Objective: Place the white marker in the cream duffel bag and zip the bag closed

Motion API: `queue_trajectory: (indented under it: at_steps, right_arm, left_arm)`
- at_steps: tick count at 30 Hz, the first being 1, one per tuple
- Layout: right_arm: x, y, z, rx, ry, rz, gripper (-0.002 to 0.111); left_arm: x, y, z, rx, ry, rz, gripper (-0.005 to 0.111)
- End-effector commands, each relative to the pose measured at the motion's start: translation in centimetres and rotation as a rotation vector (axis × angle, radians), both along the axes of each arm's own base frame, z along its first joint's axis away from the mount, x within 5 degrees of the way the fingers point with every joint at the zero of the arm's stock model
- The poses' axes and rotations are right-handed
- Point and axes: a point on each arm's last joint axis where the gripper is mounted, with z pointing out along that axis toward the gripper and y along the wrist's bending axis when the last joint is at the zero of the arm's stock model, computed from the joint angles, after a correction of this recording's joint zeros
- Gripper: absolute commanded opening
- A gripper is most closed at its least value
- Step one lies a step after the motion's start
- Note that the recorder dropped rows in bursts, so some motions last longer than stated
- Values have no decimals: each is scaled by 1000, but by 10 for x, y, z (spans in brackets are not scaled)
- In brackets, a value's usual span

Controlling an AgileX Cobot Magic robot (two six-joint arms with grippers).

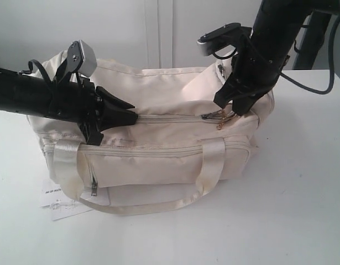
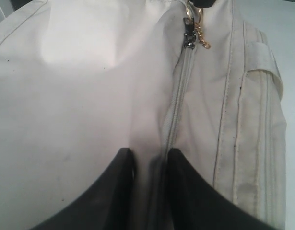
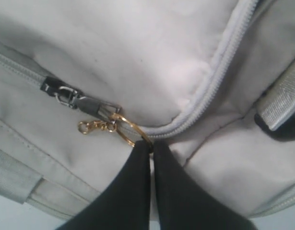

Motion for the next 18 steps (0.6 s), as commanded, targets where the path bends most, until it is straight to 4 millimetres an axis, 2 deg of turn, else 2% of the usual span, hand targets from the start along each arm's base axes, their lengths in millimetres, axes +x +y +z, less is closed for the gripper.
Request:
queue_trajectory:
  at_steps: [1, 5, 11, 18]
  right_arm:
    - [-2, -19, 8, -52, -23, -24, 0]
    - [-2, -20, 8, -53, -24, -23, 0]
    - [-1, -26, 8, -50, -22, -39, 0]
    - [-1, -27, 8, -56, -24, -38, 0]
  left_arm:
    - [-2, 1, 3, -17, 6, -1, 0]
    - [-3, 1, 5, -20, 6, 1, 0]
    - [-8, 1, 19, -15, -39, -3, 0]
    - [-10, 2, 21, 0, -37, -8, 0]
